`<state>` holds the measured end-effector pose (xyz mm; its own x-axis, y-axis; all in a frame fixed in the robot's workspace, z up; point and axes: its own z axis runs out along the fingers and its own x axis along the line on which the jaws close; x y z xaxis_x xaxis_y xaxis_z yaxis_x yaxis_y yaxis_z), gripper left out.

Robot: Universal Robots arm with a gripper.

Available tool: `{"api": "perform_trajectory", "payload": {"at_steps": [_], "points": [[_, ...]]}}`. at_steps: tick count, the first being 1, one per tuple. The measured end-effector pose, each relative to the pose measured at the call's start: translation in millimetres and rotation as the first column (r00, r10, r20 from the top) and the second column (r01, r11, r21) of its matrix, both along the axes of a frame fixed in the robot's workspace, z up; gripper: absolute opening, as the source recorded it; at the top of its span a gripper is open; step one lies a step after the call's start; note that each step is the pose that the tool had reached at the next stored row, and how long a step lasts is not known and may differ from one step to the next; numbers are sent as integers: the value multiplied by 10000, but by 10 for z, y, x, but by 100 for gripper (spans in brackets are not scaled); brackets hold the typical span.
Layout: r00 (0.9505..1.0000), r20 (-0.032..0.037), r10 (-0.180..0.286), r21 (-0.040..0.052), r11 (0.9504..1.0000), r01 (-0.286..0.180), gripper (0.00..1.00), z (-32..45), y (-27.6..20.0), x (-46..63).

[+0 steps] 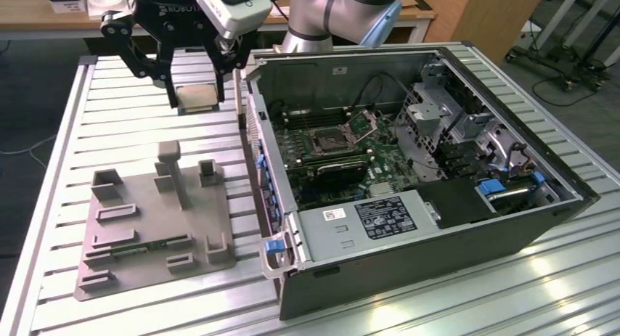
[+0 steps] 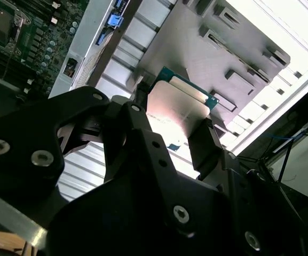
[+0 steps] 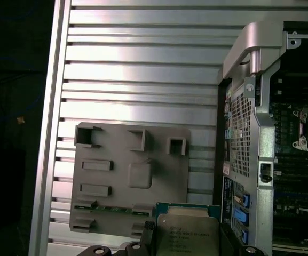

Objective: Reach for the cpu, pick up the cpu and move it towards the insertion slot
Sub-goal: 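Pick up the cpu and move it towards the insertion slot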

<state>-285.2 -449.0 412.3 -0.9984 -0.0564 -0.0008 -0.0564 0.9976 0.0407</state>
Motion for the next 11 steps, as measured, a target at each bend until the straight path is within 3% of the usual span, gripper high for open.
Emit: {"api": "perform_trajectory", "payload": {"at_steps": [11], "points": [[10000, 0, 0, 0, 10000, 0, 55, 0, 0, 59]]}}
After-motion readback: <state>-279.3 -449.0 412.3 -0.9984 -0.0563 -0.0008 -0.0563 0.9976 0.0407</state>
